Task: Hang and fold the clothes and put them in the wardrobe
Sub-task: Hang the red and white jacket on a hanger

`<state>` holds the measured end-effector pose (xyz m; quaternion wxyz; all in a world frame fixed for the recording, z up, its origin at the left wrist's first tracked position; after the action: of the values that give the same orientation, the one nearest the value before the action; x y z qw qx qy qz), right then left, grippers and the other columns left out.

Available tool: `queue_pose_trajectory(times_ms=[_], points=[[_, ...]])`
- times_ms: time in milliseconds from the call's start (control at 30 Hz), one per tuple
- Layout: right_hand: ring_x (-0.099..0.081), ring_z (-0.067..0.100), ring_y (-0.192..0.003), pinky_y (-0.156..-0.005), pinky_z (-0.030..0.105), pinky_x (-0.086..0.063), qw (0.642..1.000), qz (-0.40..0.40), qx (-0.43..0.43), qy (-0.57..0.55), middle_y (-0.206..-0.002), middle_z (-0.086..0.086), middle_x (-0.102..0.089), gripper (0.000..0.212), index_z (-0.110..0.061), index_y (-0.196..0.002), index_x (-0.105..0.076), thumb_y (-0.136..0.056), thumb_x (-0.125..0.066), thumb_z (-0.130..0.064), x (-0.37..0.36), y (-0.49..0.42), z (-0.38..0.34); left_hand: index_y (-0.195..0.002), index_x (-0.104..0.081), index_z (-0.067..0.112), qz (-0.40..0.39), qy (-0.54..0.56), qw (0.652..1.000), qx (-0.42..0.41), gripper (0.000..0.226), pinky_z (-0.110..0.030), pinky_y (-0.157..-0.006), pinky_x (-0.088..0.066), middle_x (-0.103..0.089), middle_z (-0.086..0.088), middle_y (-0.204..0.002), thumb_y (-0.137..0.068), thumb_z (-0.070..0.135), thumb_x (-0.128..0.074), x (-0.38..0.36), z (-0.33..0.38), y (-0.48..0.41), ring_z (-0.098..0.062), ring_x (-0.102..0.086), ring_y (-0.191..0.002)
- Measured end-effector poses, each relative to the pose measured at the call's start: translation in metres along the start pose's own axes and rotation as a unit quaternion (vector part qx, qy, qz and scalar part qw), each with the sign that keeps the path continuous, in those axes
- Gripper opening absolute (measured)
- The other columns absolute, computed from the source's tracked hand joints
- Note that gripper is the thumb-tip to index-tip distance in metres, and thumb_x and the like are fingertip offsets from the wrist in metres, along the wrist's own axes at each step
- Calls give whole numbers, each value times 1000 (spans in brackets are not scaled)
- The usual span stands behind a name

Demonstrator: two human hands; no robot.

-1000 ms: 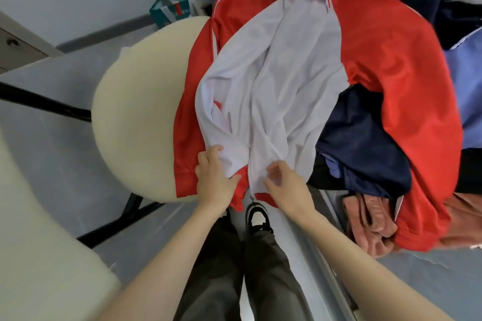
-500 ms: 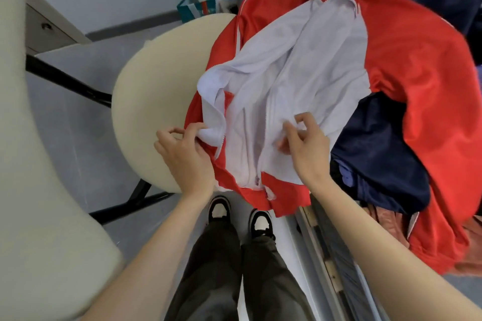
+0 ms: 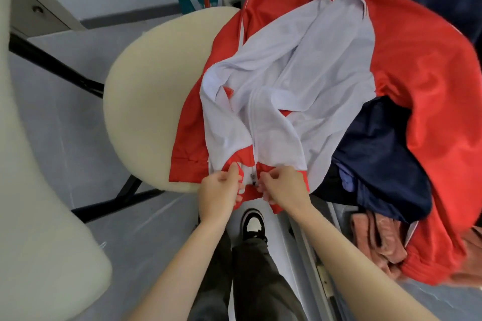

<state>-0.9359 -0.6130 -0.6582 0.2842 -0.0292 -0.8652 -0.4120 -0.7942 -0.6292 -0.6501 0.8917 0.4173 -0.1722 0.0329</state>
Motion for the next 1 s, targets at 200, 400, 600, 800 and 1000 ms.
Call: queue_pose_trajectory(times_ms=[200,400,600,800,1000], points=[[-62,19,-87,-78,34,-57,896,-32,-217,-387,-101,9,-66,27,-6,-110,-63,-89,-67,-20,-30,7,20,-88,-61,25,-98,191,957,195,20,-22,-64,-47,-63,5,-99,-90,44,-60,-20,7,-10,-9,-58,-83],[-61,10,-70,-65,23,-50,842,-36,-248,-478,-77,-1,-66,14,-12,-94,-65,-86,-70,-22,-32,8,17,-102,-60,15,-103,317,912,241,26,-19,-69,-46,-58,1,-102,-84,29,-72,-26,22,-22,-8,-56,-89],[-70,6,-68,-61,17,-55,753,-132,-198,-613,-79,0,-74,10,-13,-79,-76,-84,-67,-16,-11,16,15,-101,-63,14,-160,354,891,233,15,-21,-96,-42,-66,-2,-109,-90,24,-63,-16,20,-21,-11,-59,-105],[-72,17,-88,-73,20,-56,740,-192,-128,-632,-95,16,-73,20,-5,-84,-59,-70,-74,-2,-5,34,13,-105,-65,8,-175,408,875,195,21,-24,-93,-50,-70,-6,-107,-84,6,-66,-4,18,-3,-12,-66,-99],[-71,13,-93,-75,16,-54,732,-218,-83,-640,-98,10,-74,11,-7,-81,-77,-78,-67,-3,-7,48,14,-89,-71,12,-201,337,905,164,15,-15,-74,-53,-74,-1,-91,-75,15,-72,5,11,11,-5,-68,-74]])
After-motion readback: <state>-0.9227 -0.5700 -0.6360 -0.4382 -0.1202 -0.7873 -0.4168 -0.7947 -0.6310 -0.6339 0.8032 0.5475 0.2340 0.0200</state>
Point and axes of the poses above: each hand's wrist, its own y-axis away from the middle knuckle, its own x-axis out of the back of the hand, z = x × y, the point moved 2 cm from there along -y, towards the middle knuckle
